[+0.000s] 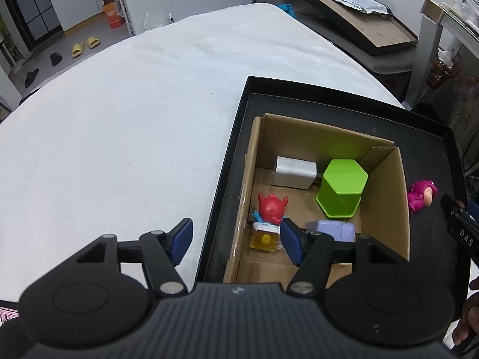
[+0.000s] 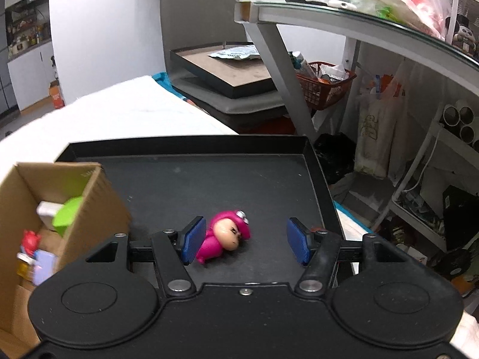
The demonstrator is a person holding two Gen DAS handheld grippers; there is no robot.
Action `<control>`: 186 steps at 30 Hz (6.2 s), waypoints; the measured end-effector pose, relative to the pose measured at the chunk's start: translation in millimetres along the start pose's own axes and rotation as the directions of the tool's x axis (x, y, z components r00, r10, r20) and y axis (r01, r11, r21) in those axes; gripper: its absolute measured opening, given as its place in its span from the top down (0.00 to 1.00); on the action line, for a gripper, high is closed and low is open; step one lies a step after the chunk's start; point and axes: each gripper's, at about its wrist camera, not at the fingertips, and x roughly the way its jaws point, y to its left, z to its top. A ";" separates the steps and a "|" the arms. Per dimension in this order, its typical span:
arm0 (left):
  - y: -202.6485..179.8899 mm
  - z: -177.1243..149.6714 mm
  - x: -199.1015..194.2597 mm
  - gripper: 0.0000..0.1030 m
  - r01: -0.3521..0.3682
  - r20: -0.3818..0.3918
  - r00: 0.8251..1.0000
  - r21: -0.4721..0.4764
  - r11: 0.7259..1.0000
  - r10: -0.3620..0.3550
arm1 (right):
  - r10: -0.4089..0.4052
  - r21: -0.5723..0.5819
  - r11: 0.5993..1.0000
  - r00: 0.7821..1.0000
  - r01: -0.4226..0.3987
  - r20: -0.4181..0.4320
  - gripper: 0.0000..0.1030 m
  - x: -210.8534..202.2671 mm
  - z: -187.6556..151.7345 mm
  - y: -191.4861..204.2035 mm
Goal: Organize rigid objects
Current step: 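Reach the right tool to the brown-haired doll figure and grasp it, then carry the doll figure into the box and open the right tool, then reach the right tool to the magenta hooded figure and grasp it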
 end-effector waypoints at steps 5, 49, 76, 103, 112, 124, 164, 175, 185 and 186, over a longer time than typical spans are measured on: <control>-7.8 3.5 3.7 0.39 -0.014 -0.001 1.000 0.008 1.000 0.014 | -0.029 0.005 1.000 0.999 0.029 -0.022 0.44 12.5 -5.1 -6.9; -19.6 -3.7 25.1 0.33 0.017 -0.039 0.999 0.062 0.998 -0.015 | -0.065 -0.019 0.998 0.993 0.064 -0.100 0.70 7.0 3.3 -7.2; 16.6 -25.4 18.7 0.33 0.163 -0.034 0.986 0.029 0.986 -0.162 | 0.077 -0.101 0.992 0.997 -0.077 -0.003 0.70 -49.5 32.5 56.7; 46.3 -30.4 29.0 0.82 0.276 -0.050 0.960 -0.026 0.961 -0.277 | 0.270 -0.185 0.944 0.962 -0.274 -0.043 0.69 -42.8 44.2 153.6; 52.3 -29.1 31.6 0.82 0.305 -0.070 0.949 -0.049 0.951 -0.308 | 0.265 -0.217 0.938 0.963 -0.271 -0.055 0.69 -33.0 37.0 170.2; 60.3 -24.2 26.8 0.78 0.319 -0.070 0.944 -0.045 0.947 -0.322 | 0.233 -0.105 0.967 0.972 -0.233 -0.013 0.50 -43.4 45.8 141.4; 24.6 -8.0 16.8 0.48 0.065 -0.029 0.997 -0.003 0.998 -0.065 | 0.076 0.122 0.989 0.997 -0.080 0.030 0.09 -13.9 9.7 45.2; 7.8 7.0 26.2 0.48 -0.027 -0.028 0.999 0.020 0.999 0.027 | 0.063 0.136 0.989 0.998 -0.062 0.003 0.10 12.9 -0.9 36.4; -13.6 15.3 38.4 0.47 -0.055 -0.040 0.997 0.072 0.996 0.058 | 0.059 0.178 0.983 0.996 -0.048 -0.060 0.23 41.2 -7.1 24.4; -15.2 15.7 39.6 0.47 -0.057 -0.043 0.997 0.076 0.995 0.061 | 0.059 0.171 0.984 0.996 -0.047 -0.066 0.23 43.8 -7.9 23.6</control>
